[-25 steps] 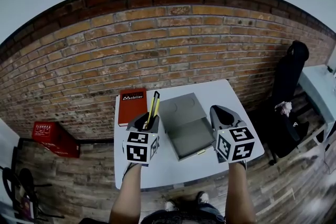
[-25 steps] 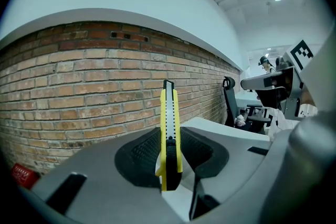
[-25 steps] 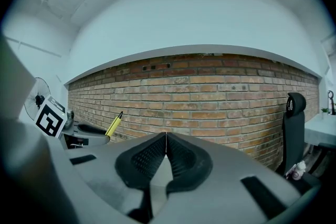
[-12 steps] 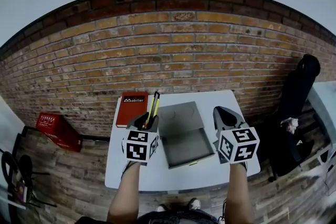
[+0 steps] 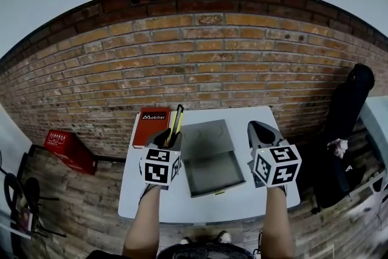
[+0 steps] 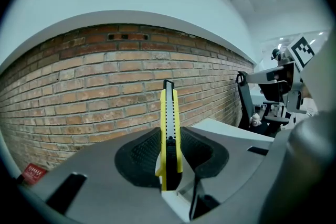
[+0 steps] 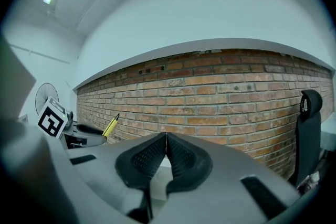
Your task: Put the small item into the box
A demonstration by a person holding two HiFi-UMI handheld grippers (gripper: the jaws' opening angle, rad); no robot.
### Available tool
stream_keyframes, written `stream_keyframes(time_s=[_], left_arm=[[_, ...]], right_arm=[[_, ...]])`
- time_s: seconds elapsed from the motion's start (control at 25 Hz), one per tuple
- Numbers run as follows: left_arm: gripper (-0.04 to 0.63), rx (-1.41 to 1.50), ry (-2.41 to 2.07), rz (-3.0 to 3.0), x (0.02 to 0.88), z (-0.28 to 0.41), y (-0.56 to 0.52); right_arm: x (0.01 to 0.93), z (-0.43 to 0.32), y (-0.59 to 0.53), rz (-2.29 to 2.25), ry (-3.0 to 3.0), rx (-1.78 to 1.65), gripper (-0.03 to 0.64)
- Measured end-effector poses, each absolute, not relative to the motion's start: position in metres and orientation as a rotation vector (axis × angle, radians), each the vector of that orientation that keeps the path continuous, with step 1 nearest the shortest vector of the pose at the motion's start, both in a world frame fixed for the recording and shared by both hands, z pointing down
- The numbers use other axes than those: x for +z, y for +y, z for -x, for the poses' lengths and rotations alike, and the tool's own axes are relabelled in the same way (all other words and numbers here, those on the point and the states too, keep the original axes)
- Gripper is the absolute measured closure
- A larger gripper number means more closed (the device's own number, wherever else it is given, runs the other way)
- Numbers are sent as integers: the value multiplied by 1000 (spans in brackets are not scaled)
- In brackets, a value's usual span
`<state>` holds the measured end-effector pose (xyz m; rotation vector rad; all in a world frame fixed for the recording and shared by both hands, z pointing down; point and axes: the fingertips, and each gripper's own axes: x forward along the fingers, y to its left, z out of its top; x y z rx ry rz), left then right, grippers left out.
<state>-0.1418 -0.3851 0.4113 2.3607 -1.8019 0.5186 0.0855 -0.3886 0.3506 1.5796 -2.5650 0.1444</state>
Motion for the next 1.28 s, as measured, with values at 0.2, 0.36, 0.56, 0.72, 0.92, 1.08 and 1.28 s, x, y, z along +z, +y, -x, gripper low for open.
stream_keyframes(time_s=[0.2,0.36,0.56,0.72,0.92,1.08,1.28], left_arm=[[465,543,-1794,-2358,416,142,-387],[465,573,-1740,-2379,422,135,-390],[465,667,-1620,-2427,433,121,-393],[465,751,-1529,-2468,441,105,-393],[465,843,-1422,-2502,453,89,-391],[465,908,-1347,-2513,464,80,-391],[465,1021,-1251,-2540,478,66,-390]], right_arm=[[351,-81,-389,-1565,-2569,145,597],[351,-84,-388,-1569,-2565,141,597],[355,-87,-385,-1571,-2560,148,597],[358,-88,-383,-1568,-2554,160,597],[361,-90,-381,-1567,-2550,169,597],[363,-90,-379,-1564,-2547,172,597],[366,-92,-378,-1561,-2548,177,597]])
